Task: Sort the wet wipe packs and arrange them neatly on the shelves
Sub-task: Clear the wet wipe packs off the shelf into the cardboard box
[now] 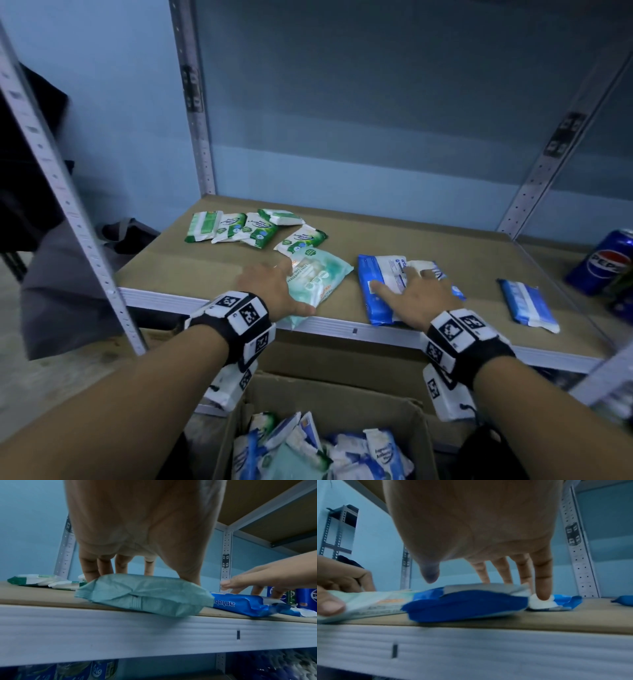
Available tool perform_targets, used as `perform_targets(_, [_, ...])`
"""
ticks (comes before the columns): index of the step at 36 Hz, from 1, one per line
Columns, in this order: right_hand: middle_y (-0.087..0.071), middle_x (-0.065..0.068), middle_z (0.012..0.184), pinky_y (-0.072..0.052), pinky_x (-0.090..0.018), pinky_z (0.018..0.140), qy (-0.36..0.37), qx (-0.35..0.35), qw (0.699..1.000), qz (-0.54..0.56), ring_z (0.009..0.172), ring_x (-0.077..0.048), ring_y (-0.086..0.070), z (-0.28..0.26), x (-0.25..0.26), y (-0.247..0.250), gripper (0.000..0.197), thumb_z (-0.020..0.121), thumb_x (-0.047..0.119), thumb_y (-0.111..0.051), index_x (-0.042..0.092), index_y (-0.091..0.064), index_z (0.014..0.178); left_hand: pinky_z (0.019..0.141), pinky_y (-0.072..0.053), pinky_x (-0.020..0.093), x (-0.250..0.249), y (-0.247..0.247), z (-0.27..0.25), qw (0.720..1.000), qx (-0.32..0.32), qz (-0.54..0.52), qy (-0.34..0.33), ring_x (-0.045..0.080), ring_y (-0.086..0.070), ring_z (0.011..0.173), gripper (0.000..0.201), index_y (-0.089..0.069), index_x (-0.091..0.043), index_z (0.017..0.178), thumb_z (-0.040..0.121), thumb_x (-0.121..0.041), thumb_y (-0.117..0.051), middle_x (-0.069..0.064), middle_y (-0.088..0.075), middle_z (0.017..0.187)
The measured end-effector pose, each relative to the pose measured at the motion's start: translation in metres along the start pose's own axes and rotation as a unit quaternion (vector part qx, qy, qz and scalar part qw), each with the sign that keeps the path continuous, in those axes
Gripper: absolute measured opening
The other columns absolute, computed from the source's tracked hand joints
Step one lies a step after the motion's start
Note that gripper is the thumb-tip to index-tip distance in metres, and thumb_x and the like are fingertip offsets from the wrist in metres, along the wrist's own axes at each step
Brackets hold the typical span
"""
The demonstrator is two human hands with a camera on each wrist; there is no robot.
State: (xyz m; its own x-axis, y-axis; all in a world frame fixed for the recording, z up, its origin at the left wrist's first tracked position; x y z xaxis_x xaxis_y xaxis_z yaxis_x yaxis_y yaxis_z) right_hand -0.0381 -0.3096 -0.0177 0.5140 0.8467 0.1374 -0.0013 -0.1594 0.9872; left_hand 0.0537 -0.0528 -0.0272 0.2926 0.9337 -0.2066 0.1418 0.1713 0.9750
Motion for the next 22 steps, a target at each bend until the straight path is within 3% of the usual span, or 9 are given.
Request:
perform_targets(3, [-0.027,-0.010,0.155,-0.031,-0.050,0.107,-0.014,0.017,0.999,-0.049,0.139,-0.038,-0.027,-0.010,0.012,-0.018,0.106,0.073,0.092,-0.029,0.024,-0.018,0.153,0.090,-0.047,0.040,-0.002,-0.002,-0.006,1.000,-0.012,0.012,0.008,0.029,-0.049,0.109,0.085,-0.041,-0.032,0.120,0.056,-0.082,-0.068,0.006,-0.057,0.117])
perform_targets(7, [-0.038,-0.014,0.145,-0.036,-0.044,0.100,-0.008,-0.047,0.997,-0.067,0.126,-0.035,-0.039,-0.019,0.017,-0.024,0.091,0.081,0.078,-0.036,0.019,-0.023,0.149,0.090,-0.046,0.040,-0.001,-0.002,-0.013,0.999,-0.036,0.006,0.009,0.029,-0.048,0.109,0.082,-0.041,-0.030,0.120,0.059,-0.077,-0.071,0.007,-0.056,0.117])
perform_targets(16, [-0.034,-0.011,0.145,-0.038,-0.041,0.101,0.052,-0.093,0.994,0.003,0.119,-0.036,-0.043,-0.060,0.002,-0.026,0.087,0.074,0.064,-0.061,0.023,-0.030,0.144,0.089,-0.039,0.037,0.007,-0.011,-0.038,0.988,-0.117,-0.094,-0.043,0.029,-0.048,0.103,0.073,-0.046,-0.028,0.116,0.060,-0.059,-0.080,0.005,-0.052,0.114])
perform_targets(22, [-0.037,-0.008,0.129,-0.039,-0.041,0.087,0.093,-0.101,0.989,0.059,0.103,-0.032,-0.041,-0.099,-0.018,-0.040,0.091,0.069,0.051,-0.070,0.026,-0.027,0.145,0.079,-0.038,0.036,0.011,-0.021,-0.060,0.975,-0.153,-0.140,-0.085,0.025,-0.048,0.098,0.067,-0.046,-0.027,0.112,0.060,-0.047,-0.085,0.001,-0.050,0.110])
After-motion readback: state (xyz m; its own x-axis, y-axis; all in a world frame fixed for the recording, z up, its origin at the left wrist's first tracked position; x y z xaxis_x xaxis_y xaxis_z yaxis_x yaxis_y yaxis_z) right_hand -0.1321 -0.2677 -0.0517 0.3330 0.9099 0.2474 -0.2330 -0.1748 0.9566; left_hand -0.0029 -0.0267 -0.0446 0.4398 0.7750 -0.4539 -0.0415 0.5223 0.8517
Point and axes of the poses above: each hand's wrist, its own z-axis towards the middle knuckle, its own y-axis out of the back of the hand, x = y × z, the point moved 6 cm from there along z, towards the middle knuckle
